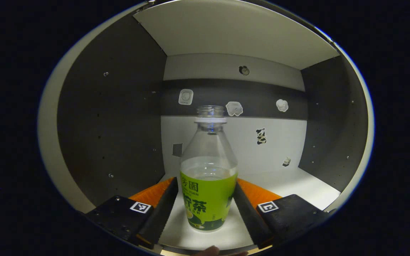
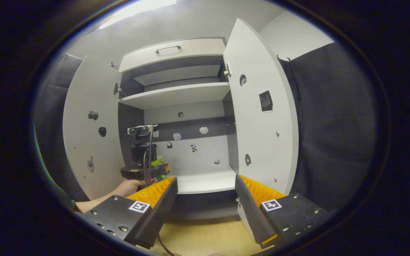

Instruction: Grasp the bottle in the cabinet with the left hand and place it on the coaster, then close the right door with the right hand and the left door with the left hand.

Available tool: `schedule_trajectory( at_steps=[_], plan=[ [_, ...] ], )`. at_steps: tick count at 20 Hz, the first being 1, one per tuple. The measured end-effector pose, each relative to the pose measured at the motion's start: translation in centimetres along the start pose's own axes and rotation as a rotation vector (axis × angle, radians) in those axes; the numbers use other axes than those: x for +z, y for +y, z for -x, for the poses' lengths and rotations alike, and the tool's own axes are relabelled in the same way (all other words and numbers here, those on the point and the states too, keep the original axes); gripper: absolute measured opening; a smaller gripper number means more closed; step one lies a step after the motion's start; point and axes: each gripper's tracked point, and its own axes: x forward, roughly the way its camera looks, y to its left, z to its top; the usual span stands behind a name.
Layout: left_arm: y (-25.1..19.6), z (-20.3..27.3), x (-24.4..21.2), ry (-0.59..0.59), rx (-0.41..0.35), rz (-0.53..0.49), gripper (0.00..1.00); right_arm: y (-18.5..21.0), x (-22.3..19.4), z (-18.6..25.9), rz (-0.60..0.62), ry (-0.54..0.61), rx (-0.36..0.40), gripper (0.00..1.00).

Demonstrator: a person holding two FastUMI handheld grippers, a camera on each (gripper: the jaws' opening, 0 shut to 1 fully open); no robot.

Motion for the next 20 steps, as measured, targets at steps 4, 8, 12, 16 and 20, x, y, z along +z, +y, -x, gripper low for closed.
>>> schedule_trajectory(
  at_steps=[4,8,12,16,20],
  plan=[
    [-1.4,3.5,2.9,-0.019,-0.048,0.033,0.79,-2.0,-0.5,2.4,0.038,0.010,-0.044,0.98],
    [-2.9,9.2,5.1,-0.040,-0.109,0.027,0.79,-3.3,-0.5,5.2,0.021,0.006,-0.046,0.98],
    [-2.5,15.4,6.4,-0.053,-0.117,0.031,0.78,-4.1,0.1,8.7,0.009,-0.010,-0.035,0.98],
    [-0.7,21.6,7.2,-0.080,-0.091,0.012,0.79,-4.1,0.5,12.8,0.003,-0.028,-0.001,0.98],
    [1.1,27.4,6.7,-0.075,-0.065,0.028,0.78,-3.9,0.2,17.1,-0.011,-0.029,0.035,0.98]
  ],
)
